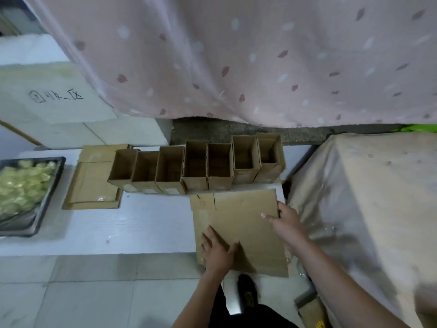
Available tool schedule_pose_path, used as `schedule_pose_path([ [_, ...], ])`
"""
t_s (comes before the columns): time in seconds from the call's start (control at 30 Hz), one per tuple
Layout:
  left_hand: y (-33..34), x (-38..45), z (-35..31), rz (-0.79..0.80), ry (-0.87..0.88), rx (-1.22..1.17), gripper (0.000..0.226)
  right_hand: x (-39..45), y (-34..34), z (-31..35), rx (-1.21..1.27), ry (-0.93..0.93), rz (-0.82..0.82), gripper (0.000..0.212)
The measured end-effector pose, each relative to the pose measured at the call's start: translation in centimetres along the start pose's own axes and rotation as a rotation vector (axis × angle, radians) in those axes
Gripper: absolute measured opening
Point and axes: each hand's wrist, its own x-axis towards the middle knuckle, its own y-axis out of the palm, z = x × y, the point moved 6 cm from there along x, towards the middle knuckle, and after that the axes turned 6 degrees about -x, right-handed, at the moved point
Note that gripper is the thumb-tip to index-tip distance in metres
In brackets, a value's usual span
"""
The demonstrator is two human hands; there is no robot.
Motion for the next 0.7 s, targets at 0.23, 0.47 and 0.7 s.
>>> schedule_pose_path([
  [0.23,0.3,-5.0,1.6,-0.184,-0.188,-0.832,0.107,-3.2,0.9,2.9,0.050,-0.199,0.078,0.018],
  [0.47,-5.3,-8.0,1.7,-0.373,-0.116,-1.287,0.058,-5.8,5.2,4.2,0.350,-0.106,0.287,0.033],
  [0.7,-10.6,-10.3,5.2,-0.447,-0.097,-1.476,0.050,-8.3,8.5,4.7,0.501,0.024,0.491,0.033],
])
